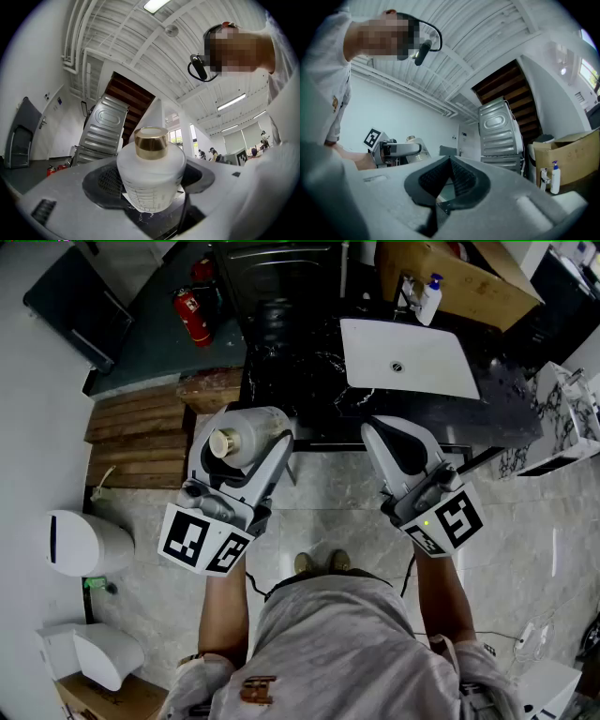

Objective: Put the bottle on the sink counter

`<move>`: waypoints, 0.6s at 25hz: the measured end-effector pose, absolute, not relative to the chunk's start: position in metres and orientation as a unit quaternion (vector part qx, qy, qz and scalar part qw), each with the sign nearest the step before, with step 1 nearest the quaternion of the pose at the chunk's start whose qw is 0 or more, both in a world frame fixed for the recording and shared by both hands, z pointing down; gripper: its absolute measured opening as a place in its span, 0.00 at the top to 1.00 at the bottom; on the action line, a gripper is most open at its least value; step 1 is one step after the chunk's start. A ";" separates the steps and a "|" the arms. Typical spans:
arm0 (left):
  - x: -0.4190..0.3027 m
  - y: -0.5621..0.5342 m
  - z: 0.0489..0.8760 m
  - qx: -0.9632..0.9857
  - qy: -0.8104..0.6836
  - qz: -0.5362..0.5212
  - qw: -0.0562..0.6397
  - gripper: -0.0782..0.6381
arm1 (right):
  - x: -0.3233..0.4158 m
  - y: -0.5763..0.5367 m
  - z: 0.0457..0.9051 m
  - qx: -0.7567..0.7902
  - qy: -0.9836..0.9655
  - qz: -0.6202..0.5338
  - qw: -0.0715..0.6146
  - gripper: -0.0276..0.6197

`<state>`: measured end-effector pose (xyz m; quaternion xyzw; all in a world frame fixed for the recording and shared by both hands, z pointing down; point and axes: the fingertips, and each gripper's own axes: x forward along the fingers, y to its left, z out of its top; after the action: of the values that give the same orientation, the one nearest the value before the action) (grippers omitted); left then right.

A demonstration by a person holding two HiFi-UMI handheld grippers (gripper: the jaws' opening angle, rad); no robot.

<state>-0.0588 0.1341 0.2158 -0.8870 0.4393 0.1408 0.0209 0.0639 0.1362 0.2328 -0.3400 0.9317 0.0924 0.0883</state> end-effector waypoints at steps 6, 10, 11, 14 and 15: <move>-0.052 0.129 0.217 -0.885 0.443 0.139 0.023 0.43 | 0.071 0.131 0.233 -0.332 0.934 0.087 0.096 0.96; -0.044 0.126 0.217 -0.882 0.449 0.137 0.025 0.43 | 0.080 0.127 0.232 -0.328 0.936 0.087 0.098 0.96; -0.041 0.125 0.217 -0.881 0.452 0.136 0.026 0.43 | 0.082 0.126 0.232 -0.325 0.936 0.087 0.098 0.96; -0.035 0.123 0.217 -0.878 0.458 0.133 0.028 0.43 | 0.088 0.122 0.231 -0.318 0.939 0.088 0.100 0.96; -0.033 0.122 0.218 -0.877 0.461 0.132 0.028 0.43 | 0.090 0.120 0.231 -0.315 0.939 0.088 0.101 0.96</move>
<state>-0.0333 0.1221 0.2176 -0.8773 0.4607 0.1318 0.0285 0.0902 0.1203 0.2313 -0.3153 0.9395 0.0882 0.1006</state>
